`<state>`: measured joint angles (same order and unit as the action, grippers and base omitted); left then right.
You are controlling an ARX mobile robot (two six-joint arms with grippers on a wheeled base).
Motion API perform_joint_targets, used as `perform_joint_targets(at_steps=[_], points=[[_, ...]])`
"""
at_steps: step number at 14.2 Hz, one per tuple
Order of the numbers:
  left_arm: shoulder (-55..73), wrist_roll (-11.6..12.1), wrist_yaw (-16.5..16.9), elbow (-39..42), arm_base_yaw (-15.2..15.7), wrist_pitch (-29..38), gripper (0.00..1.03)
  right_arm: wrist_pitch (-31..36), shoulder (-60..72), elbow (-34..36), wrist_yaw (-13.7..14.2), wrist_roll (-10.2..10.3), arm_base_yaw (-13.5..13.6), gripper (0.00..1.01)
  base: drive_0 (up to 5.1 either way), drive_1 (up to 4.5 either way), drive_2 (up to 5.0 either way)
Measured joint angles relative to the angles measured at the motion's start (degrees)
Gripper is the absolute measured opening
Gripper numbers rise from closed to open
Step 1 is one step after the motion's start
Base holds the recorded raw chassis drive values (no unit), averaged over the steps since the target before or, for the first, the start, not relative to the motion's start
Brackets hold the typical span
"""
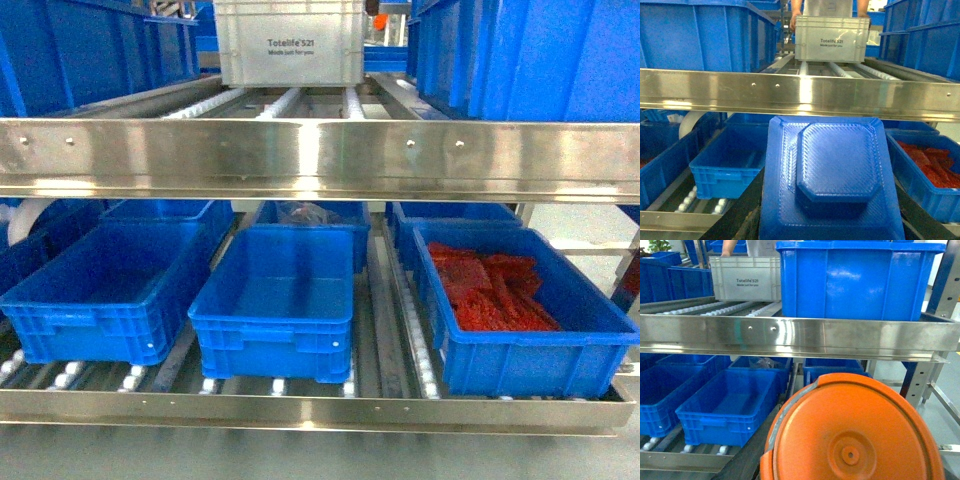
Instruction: Sort blue parts and orange caps into right shelf containers
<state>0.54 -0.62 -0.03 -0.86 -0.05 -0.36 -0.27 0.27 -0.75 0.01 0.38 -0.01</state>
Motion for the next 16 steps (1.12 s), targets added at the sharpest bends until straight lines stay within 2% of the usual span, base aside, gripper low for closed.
perform_joint_targets(at_steps=[14,16], points=[[0.0,0.0,0.0,0.0,0.0,0.0,0.43,0.0,0.0,0.0,0.0,0.0,0.0,0.44,-4.9,2.58,2.6],[0.0,0.0,0.0,0.0,0.0,0.1,0.43,-0.2,0.0,0.0,0.0,0.0,0.0,0.44,0.0,0.0,0.0]])
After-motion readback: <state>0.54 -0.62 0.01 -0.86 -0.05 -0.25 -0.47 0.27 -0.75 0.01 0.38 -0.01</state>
